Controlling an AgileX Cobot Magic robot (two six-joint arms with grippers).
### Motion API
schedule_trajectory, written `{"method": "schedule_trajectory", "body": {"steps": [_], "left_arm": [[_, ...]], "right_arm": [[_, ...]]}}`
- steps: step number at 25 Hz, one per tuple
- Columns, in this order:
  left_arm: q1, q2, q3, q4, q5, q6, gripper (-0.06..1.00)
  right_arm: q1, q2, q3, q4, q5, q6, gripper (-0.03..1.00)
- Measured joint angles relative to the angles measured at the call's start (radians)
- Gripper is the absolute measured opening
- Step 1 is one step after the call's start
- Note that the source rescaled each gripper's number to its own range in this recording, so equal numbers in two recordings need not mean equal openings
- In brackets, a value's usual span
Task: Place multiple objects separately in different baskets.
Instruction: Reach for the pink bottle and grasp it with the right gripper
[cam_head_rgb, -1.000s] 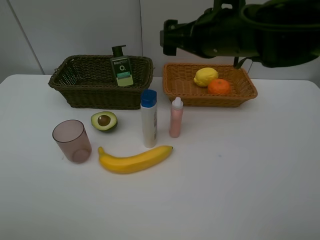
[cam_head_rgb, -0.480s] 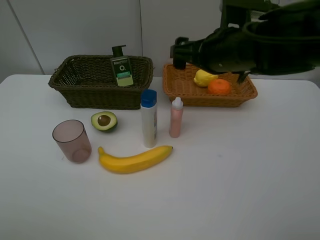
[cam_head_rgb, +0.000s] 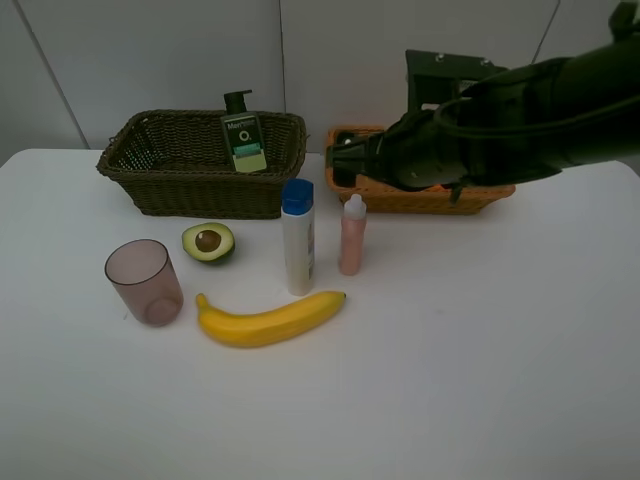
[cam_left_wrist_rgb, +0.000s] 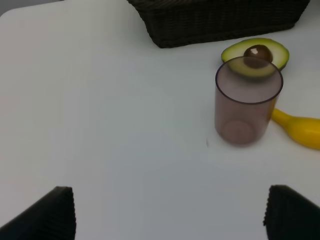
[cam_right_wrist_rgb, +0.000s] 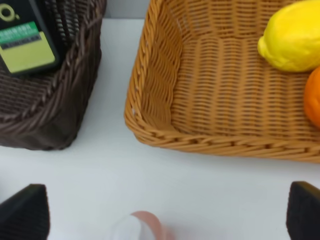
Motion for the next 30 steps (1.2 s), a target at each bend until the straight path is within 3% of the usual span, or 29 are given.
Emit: {"method": "schedule_trajectory", "body": {"steps": [11,30], "left_arm": [[0.000,0.000,0.000,0.000,0.000,0.000,1.00],[0.000,0.000,0.000,0.000,0.000,0.000,1.00]], "right_arm": [[-0.028,0.114,-0.001,0.001,0.089,0.003,1.00],[-0.028,0.240,-0.042,0.003,0.129,0.035,1.00]]}}
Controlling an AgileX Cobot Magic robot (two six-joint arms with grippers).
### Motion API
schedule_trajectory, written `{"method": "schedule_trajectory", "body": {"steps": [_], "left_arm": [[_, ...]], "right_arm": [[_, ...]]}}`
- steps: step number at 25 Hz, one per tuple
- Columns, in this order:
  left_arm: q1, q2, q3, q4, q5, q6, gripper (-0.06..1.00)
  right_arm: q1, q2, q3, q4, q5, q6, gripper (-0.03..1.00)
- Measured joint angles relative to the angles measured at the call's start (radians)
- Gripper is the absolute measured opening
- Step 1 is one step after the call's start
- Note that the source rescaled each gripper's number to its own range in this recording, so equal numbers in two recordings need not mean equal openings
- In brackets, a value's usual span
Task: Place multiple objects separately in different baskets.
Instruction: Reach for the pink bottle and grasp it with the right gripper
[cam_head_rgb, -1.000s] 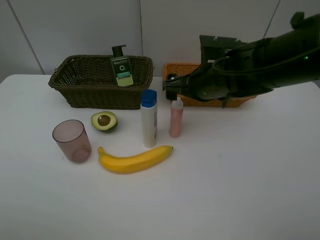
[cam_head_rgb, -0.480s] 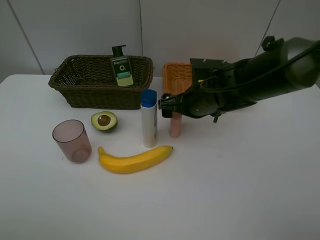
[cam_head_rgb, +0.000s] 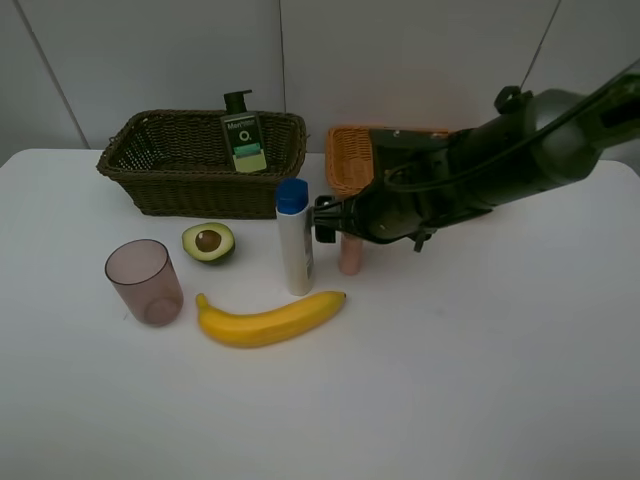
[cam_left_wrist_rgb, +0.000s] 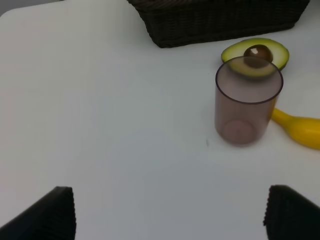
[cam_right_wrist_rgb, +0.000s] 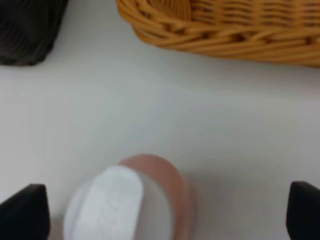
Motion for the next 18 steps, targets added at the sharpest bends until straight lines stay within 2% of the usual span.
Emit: {"method": "schedule_trajectory", "body": {"steps": [18], "left_arm": [[0.000,0.000,0.000,0.000,0.000,0.000,1.00]], "right_arm": [[0.000,0.024,-0.012,-0.001,-0.016,0.002,1.00]]}}
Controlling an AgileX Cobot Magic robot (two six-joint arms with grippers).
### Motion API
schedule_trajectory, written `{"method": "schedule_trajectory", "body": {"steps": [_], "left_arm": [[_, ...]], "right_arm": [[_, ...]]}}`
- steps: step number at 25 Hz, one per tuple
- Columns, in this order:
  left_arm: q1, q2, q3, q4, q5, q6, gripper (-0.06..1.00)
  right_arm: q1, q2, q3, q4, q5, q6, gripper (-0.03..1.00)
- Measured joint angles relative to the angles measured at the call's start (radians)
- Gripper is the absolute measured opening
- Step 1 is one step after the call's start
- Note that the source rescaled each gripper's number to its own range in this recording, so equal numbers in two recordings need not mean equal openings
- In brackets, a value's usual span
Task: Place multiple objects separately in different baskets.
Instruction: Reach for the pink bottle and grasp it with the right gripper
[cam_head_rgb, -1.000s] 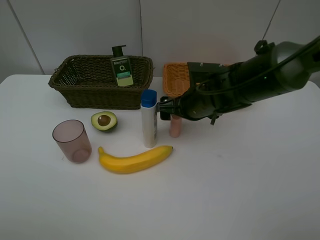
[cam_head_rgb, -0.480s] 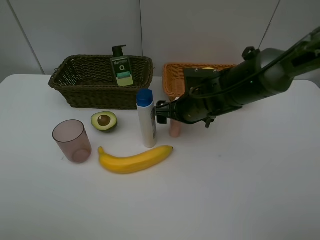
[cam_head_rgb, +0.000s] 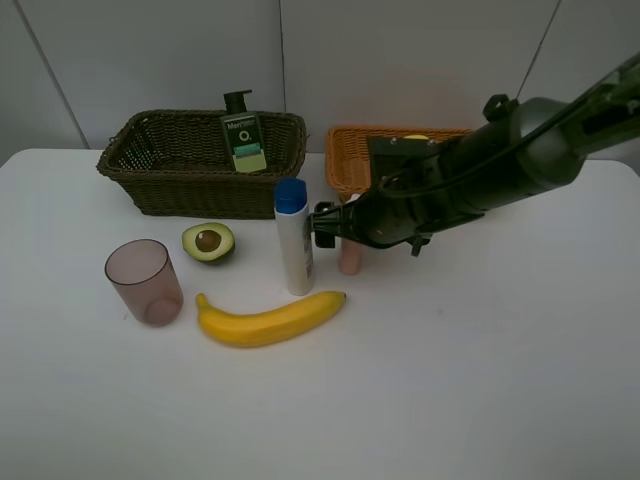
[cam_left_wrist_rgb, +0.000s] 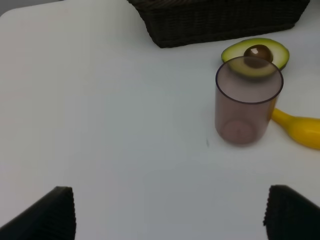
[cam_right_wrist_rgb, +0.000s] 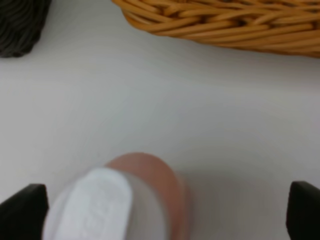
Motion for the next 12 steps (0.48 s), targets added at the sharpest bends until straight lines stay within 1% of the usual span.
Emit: {"method": "schedule_trajectory", "body": {"steps": [7,8,10,11,12], "left_arm": [[0.000,0.000,0.000,0.000,0.000,0.000,1.00],[0.000,0.000,0.000,0.000,0.000,0.000,1.00],[0.000,0.000,0.000,0.000,0.000,0.000,1.00],[0.000,0.000,0.000,0.000,0.000,0.000,1.00],[0.000,0.000,0.000,0.000,0.000,0.000,1.00]], "right_arm": [[0.000,0.000,0.000,0.000,-0.050,0.004,1.00],[0.000,0.000,0.000,0.000,-0.051,0.004,0.98],[0.000,0.000,0.000,-0.001,-0.044,0.004,0.88],[0.000,0.000,0.000,-0.004,-0.034,0.004,0.78],[0.000,0.000,0.000,-0.005,-0.019,0.005,0.65]]}}
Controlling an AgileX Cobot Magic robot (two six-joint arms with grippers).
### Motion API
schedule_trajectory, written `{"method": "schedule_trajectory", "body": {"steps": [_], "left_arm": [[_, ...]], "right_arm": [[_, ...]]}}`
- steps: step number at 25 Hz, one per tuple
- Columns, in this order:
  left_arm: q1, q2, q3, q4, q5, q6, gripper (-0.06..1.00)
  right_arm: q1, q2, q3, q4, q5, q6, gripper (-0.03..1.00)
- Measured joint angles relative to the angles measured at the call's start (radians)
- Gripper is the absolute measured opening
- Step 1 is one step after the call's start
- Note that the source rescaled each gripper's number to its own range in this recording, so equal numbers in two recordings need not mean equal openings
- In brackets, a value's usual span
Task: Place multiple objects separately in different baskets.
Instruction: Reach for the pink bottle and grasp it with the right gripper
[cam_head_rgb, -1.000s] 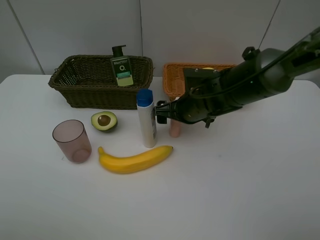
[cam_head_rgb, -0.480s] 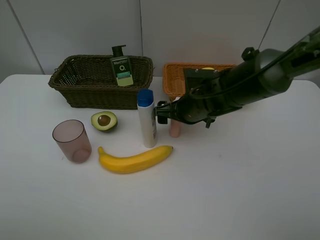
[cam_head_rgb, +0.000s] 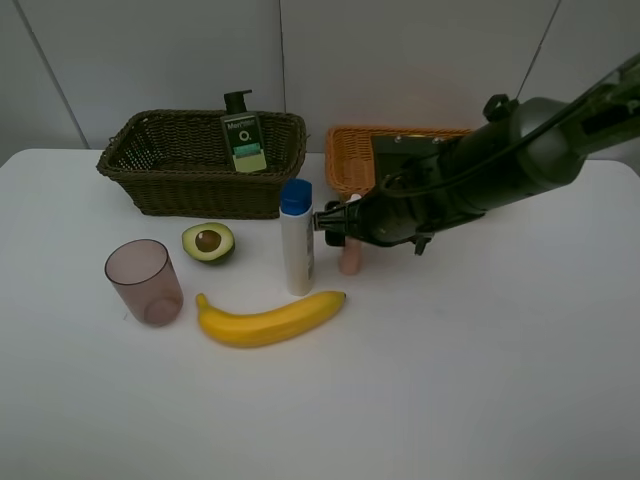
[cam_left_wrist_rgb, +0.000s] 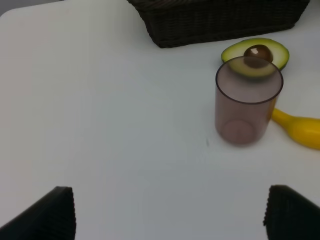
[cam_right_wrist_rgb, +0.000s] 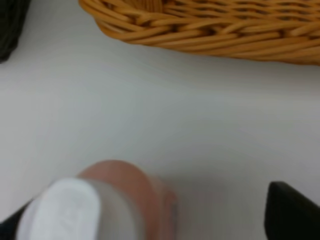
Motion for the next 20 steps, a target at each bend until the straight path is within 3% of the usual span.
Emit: {"method": "schedule_trajectory", "body": {"steps": [4,5,20], "left_arm": [[0.000,0.000,0.000,0.000,0.000,0.000,1.00],[0.000,0.000,0.000,0.000,0.000,0.000,1.00],[0.000,0.000,0.000,0.000,0.000,0.000,1.00]], "right_arm": [[0.000,0.000,0.000,-0.003,0.041,0.056,0.06],[0.000,0.000,0.000,-0.003,0.041,0.070,0.00],[0.000,0.000,0.000,-0.017,0.042,0.085,0.01]]}}
